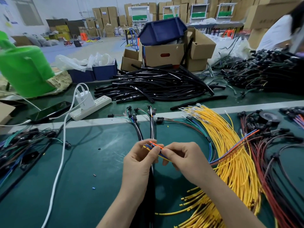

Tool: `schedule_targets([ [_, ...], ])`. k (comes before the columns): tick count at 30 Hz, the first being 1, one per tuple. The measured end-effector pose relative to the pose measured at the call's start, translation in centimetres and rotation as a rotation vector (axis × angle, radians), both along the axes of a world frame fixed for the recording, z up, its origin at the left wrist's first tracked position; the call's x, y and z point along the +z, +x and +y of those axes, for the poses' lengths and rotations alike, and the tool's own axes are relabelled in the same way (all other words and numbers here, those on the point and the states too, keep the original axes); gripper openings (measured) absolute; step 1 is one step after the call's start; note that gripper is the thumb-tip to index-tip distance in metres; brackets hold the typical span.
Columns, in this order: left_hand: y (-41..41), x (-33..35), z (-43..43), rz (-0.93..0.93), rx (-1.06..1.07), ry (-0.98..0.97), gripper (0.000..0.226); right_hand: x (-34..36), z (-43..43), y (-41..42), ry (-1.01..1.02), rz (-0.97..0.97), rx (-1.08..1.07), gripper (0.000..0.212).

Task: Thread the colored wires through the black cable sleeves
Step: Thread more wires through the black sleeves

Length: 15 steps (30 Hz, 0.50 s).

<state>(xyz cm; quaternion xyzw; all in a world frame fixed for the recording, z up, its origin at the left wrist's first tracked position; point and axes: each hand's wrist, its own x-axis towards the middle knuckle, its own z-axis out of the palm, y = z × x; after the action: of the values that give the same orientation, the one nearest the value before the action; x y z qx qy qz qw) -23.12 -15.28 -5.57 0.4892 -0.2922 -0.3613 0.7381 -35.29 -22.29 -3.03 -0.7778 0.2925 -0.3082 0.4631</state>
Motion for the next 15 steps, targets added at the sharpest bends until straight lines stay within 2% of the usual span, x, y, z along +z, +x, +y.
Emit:
schedule_targets([
  [3,0.8,0.4,0.3,-0.116,0.006,0.025,0.036,0.0,-0.3,-0.3,0.024,0.049,0.018,0.019],
  [6,1.5,1.0,0.6,-0.342,-0.02,0.048,0.013,0.0,-0.5,-0.5,-0.027,0.128,0.02,0.025],
  [7,1.7,1.0,0.6,-0.371,-0.023,0.063,0.014,-0.1,-0.6,-0.5,-0.047,0.148,0.022,0.025],
  [10,2.0,1.0,0.7,-0.344,-0.068,0.102,0.018,-0.2,-0.4,-0.3,-0.13,0.176,0.019,0.01],
  [13,2.3,0.9,0.8,-0.315,-0.071,0.117,0.017,-0.3,0.1,0.0,-0.216,0.133,0.021,0.024],
  [15,2.6,1.0,0.9,-0.306,-0.083,0.135,0.017,-0.2,0.3,0.1,-0.233,0.114,0.044,0.024],
])
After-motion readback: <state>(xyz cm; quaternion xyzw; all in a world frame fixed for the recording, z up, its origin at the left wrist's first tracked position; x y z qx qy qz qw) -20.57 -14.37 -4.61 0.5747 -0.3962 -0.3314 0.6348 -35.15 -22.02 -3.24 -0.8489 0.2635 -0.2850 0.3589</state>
